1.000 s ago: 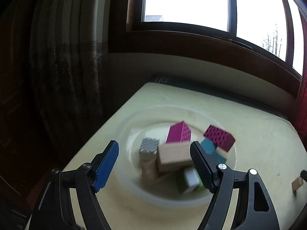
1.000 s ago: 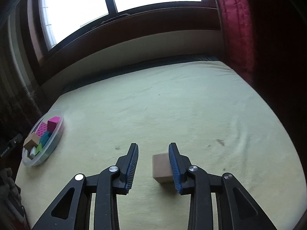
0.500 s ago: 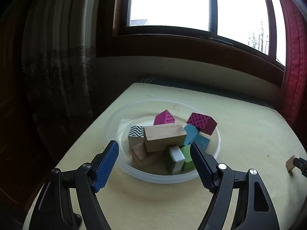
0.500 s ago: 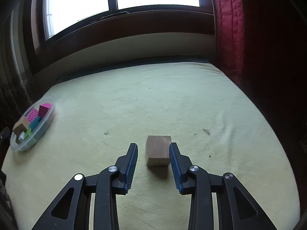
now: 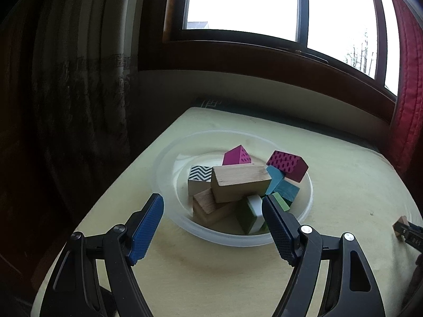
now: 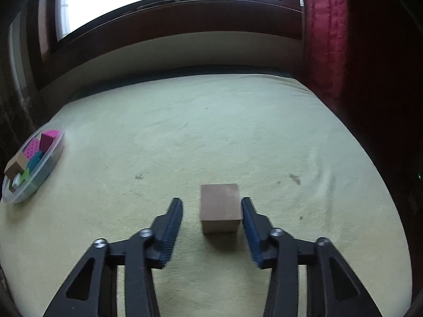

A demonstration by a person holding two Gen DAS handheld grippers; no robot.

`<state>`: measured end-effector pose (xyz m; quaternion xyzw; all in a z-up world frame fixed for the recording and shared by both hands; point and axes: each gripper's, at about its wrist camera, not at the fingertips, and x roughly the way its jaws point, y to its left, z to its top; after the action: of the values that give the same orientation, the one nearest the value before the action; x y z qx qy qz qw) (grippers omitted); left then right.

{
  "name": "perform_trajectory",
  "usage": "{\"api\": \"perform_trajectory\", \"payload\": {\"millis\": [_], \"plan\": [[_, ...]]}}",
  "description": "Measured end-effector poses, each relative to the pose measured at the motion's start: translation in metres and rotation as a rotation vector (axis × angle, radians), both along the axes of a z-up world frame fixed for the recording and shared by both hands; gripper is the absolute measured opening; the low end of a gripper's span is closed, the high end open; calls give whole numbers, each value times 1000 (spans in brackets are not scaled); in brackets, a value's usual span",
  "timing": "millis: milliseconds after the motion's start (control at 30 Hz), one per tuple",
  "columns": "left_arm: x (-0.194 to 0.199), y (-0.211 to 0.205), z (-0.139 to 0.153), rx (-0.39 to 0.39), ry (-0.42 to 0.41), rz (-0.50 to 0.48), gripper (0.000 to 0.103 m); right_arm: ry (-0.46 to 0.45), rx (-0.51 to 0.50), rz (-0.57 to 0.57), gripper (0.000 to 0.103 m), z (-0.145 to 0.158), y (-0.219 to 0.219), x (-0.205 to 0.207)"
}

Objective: Organize rigid objects
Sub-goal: 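Carry the small wooden cube into the container and open the right gripper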

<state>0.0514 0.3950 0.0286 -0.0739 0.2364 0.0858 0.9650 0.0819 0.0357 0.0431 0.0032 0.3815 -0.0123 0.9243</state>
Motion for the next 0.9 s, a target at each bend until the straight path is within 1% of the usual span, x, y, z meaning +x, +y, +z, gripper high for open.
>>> {"api": "perform_trajectory", "payload": {"millis": [67, 133, 233, 333, 567, 767, 900], "plan": [[0, 1, 0, 0, 0, 0, 78, -22, -34, 8, 40, 4, 7, 1], [0, 1, 0, 0, 1, 0, 78, -42, -42, 26, 36, 9, 14, 0], [0, 1, -1, 1, 5, -3, 78, -60, -15, 86, 34, 19, 31, 4], [-2, 2, -1, -1, 2, 2, 78, -85, 3, 156, 34, 28, 56, 9], [-3, 3, -3, -6, 6, -6, 78, -112, 114, 344, 33, 48, 128, 27], [-4, 5, -2, -19, 6, -4, 78, -129, 146, 446, 33, 52, 187, 43], [-2, 6, -3, -27, 12, -2, 78, -120, 171, 496, 34, 51, 214, 57]]}}
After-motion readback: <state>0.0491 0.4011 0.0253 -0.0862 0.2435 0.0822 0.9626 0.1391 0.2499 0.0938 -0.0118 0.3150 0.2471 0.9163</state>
